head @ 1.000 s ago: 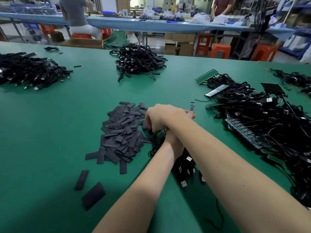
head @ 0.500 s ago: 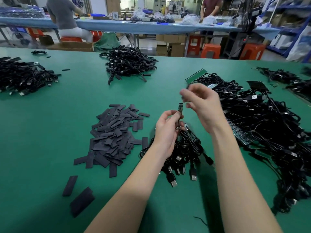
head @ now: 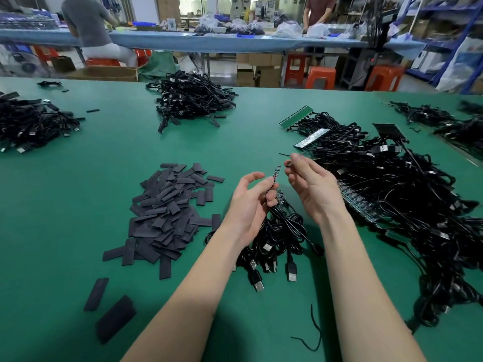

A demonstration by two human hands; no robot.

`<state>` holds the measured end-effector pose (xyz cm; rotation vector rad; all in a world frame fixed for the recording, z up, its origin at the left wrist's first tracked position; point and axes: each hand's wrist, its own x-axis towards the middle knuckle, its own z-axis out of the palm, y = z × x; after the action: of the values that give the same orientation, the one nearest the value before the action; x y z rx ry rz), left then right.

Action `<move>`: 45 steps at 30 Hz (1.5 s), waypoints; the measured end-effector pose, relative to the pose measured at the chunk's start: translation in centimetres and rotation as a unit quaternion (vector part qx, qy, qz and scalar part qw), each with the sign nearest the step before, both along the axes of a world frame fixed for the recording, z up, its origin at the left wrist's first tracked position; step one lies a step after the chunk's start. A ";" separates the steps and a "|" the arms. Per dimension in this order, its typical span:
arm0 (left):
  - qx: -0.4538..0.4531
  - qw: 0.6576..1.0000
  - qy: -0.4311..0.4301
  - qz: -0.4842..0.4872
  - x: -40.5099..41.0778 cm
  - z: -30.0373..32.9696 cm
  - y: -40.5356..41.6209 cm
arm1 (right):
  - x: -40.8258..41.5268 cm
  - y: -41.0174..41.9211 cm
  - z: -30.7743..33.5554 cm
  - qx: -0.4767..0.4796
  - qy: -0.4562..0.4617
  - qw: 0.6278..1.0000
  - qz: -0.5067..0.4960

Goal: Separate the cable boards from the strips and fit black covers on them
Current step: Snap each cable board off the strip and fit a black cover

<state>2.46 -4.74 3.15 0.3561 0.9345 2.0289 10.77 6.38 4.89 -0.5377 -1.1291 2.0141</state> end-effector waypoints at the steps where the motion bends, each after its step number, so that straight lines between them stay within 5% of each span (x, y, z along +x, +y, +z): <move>1: 0.002 1.000 -0.002 -0.006 0.0 0.1 0.0 | 0.0 0.0 -0.1 0.001 -0.003 1.000 0.001; 18: 0.001 0.999 0.007 -0.052 -0.4 0.2 -0.4 | 0.7 -0.2 0.5 0.032 -0.023 0.999 0.032; 27: -0.003 0.992 0.047 -0.120 -2.0 0.4 -1.4 | 1.8 0.1 0.7 0.100 -0.136 0.982 0.087; 35: -0.008 0.975 0.108 -0.193 -3.0 1.0 -2.5 | 2.6 1.0 0.6 0.079 -0.112 0.970 0.201; 45: 0.010 0.981 0.105 -0.160 -3.1 1.3 -2.4 | 1.8 0.3 0.7 0.137 -0.095 0.972 0.165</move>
<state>-0.64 -7.14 4.45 0.6964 0.9169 1.7287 12.58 6.73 5.59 -0.4294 -1.6769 2.0632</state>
